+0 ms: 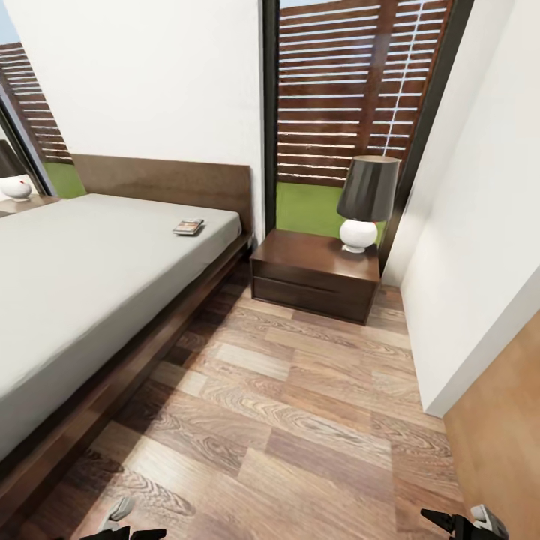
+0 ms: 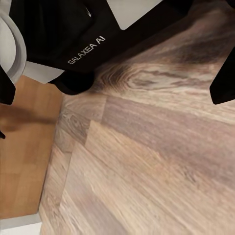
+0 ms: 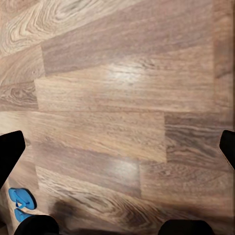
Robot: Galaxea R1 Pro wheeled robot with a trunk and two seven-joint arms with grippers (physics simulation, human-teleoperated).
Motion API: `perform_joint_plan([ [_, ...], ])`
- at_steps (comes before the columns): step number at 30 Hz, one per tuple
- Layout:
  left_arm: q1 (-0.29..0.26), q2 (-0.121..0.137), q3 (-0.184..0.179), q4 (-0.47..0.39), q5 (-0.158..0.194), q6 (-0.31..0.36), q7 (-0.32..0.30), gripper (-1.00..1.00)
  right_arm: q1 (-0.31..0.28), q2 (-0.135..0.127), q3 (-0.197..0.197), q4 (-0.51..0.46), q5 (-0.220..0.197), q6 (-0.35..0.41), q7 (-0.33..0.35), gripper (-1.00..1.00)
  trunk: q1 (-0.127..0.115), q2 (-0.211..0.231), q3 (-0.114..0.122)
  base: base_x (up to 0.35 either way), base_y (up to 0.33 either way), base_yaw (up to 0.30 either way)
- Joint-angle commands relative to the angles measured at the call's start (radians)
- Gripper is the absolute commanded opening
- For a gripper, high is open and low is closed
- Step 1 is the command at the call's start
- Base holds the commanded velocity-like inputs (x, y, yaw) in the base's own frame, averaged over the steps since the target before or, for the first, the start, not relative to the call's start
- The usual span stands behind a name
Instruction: In the bedroom, move the book from the bed onto either nightstand, and place the two sandals side by side next to the bed.
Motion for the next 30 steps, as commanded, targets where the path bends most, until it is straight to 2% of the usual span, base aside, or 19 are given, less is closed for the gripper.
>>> perform_joint_plan([
  [1, 0.0, 0.0, -0.004, 0.0, 0.006, 0.011, -0.004, 1.0, -0.001, -0.001, -0.008, 0.003, -0.002, 0.009, 0.003, 1.0, 0.0, 0.0, -0.001, 0.087, -0.073, 0.0],
  [30, 0.0, 0.006, -0.003, 0.0, 0.006, 0.011, -0.004, 1.0, -0.002, 0.0, -0.008, 0.003, -0.003, 0.007, 0.003, 1.0, 0.0, 0.0, -0.001, 0.112, -0.011, 0.0],
])
